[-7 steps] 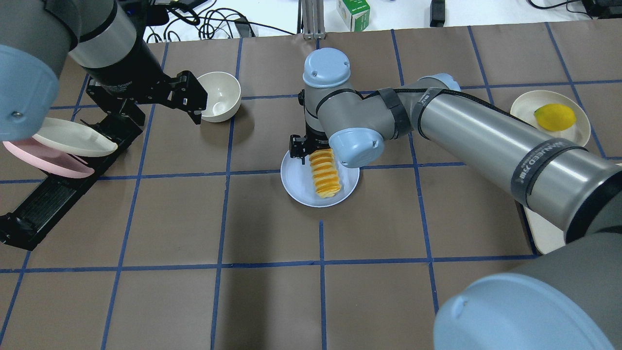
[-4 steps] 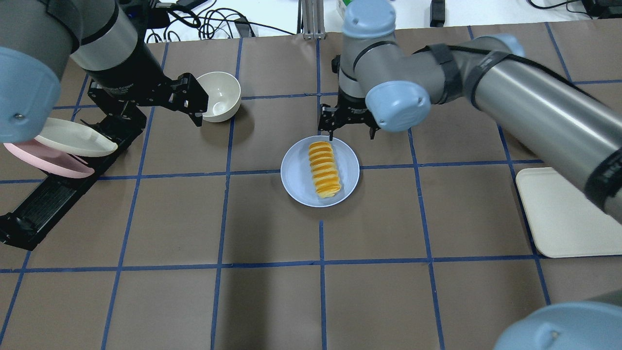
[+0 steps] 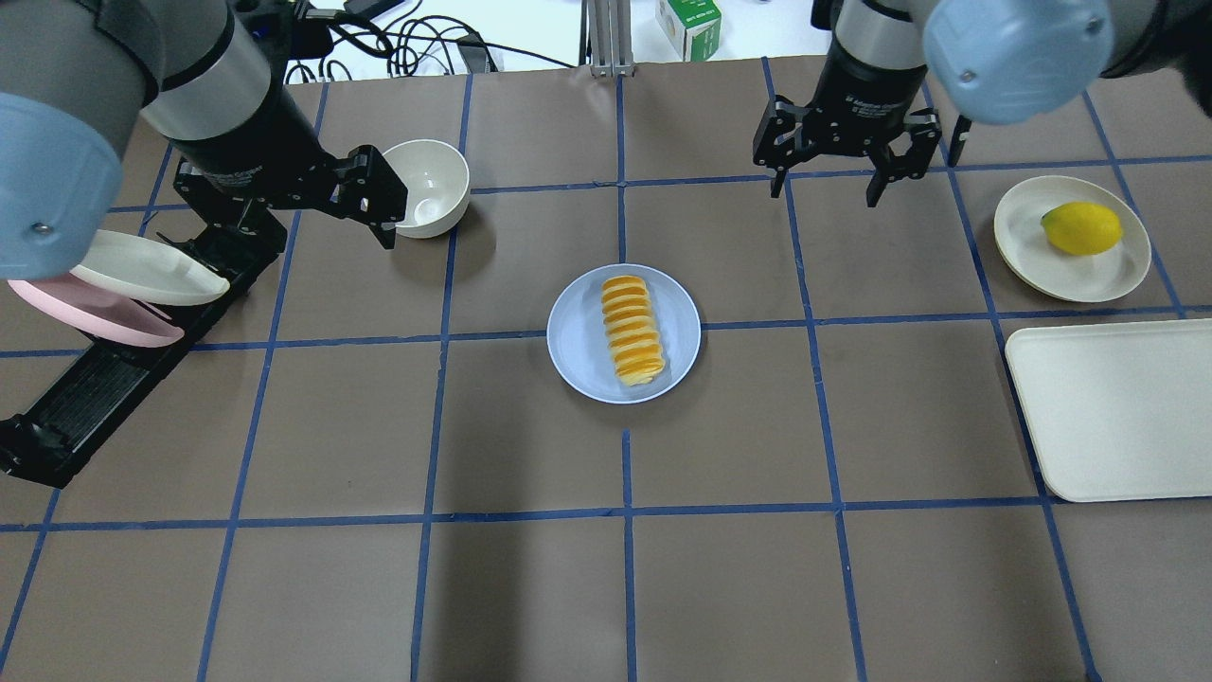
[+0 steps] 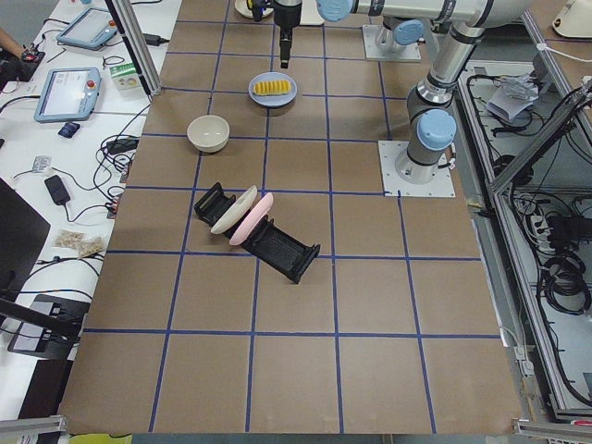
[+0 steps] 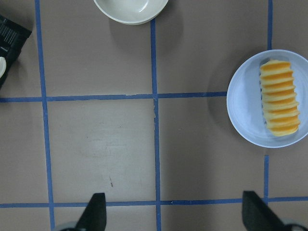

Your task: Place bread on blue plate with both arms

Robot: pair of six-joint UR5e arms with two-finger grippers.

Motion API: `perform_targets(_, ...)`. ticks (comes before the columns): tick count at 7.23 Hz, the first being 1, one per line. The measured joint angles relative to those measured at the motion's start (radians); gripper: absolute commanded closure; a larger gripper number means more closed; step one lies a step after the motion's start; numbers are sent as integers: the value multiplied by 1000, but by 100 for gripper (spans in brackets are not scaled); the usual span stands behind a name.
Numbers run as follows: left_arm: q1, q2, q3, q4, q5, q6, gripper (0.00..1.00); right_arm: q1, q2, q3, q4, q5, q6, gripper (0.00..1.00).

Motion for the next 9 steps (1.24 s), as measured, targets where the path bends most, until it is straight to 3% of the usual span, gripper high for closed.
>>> perform_targets(2,0,0,0,0,0,0,0,-68,-67,-23,94,-1,-21,0)
perform_targets(4,0,0,-1,0,0,0,0,-87,-86,-28,78,1,-49,0)
perform_targets(9,3,-18,9,1,-7,-1,0,-11,-128,10,56,-6,1,0)
